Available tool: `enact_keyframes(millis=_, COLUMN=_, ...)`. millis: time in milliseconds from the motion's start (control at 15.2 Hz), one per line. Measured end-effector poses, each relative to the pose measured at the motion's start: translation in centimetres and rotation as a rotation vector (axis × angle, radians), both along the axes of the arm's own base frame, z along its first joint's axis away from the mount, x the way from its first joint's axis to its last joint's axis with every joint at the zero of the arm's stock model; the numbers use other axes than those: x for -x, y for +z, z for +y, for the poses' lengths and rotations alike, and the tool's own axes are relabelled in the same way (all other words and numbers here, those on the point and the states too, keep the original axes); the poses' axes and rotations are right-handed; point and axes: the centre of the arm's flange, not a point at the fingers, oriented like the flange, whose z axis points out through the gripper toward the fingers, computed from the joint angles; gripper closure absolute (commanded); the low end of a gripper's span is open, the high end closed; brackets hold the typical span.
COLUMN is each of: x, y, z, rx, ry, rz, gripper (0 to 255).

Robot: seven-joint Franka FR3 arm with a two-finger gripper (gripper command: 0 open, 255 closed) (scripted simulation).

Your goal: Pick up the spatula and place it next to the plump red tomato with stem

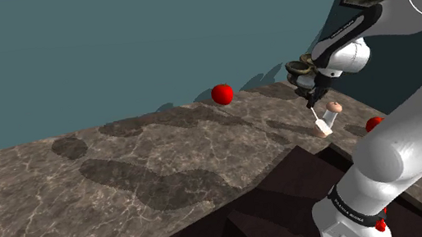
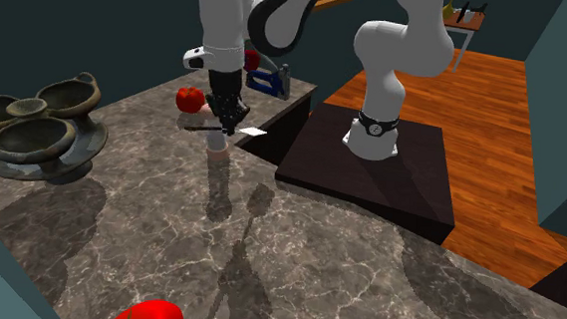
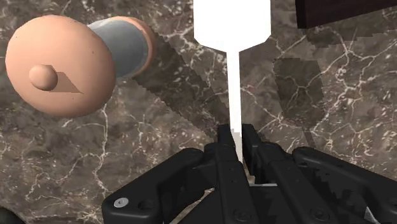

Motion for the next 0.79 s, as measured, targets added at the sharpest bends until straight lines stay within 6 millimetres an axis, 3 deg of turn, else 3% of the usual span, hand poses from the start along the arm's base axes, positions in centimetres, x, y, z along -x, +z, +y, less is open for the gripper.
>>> enact_keyframes(millis=792, x=13.5, y=-0.1, z=-8.4, rx=0.0, ry=-0.002, rz=0.0, gripper=255)
